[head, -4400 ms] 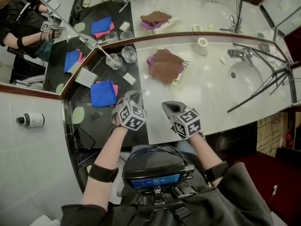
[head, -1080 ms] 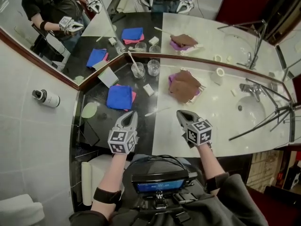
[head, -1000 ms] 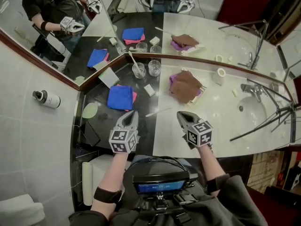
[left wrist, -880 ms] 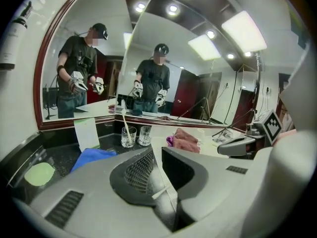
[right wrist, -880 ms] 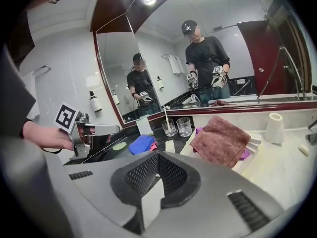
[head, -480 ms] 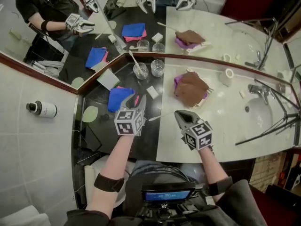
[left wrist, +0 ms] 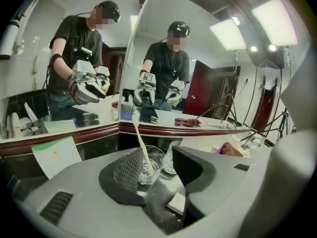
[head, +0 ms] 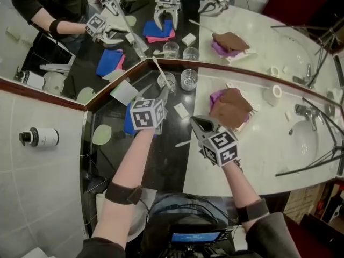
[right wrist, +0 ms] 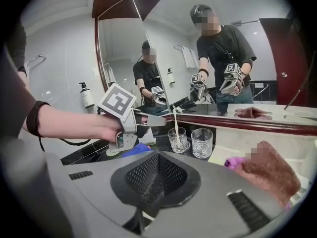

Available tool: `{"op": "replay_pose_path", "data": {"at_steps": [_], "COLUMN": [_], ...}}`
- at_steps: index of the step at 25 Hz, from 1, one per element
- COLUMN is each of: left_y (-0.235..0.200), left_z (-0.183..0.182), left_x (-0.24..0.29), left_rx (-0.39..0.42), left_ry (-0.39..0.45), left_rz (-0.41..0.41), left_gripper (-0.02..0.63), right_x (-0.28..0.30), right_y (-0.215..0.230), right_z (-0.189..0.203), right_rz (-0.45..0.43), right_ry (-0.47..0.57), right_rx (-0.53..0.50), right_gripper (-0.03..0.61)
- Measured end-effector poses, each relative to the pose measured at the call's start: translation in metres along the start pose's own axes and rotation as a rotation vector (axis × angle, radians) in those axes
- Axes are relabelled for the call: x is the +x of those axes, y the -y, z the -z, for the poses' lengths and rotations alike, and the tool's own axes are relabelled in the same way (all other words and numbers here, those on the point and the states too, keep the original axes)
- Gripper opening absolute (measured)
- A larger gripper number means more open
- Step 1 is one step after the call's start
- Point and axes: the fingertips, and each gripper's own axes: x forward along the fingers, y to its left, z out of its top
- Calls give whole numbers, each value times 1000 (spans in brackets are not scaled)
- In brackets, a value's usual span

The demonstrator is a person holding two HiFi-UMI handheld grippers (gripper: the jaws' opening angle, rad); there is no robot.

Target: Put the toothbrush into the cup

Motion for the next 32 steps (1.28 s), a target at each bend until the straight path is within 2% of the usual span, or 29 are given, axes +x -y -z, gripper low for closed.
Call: {"op": "replay_pose_path", "data": {"at_steps": [5, 11, 21, 23, 25, 28, 32], "left_y": [-26, -43, -48, -48, -49, -48, -47], "left_z": [-6, -3, -11, -11, -12, -15, -19], "left_x": [38, 72, 96, 97, 97, 97, 93], "left_rx": [-44, -84, -109, -114, -120, -136, -113], "left_ry": [-47, -117, -128, -124, -113, -99, -86], "left_rz": [-22, -6, 47, 47, 41, 49, 40], "left_gripper": [190, 190, 182, 141, 59, 27, 21], "right_x": [30, 47, 56, 56, 55, 55, 54], "right_y": [-8, -6, 1, 3, 3, 5, 4], "right_z": [-15, -7, -1, 1, 0, 3, 5], "right_rz": [-32, -33, -25, -21, -23, -16, -15], "right_ry": [0, -18, -32, -33, -33, -36, -36], "right_rx": [-19, -15, 7, 8, 11, 10, 14], "right_gripper": [17, 17, 17, 17, 17, 17, 17]}}
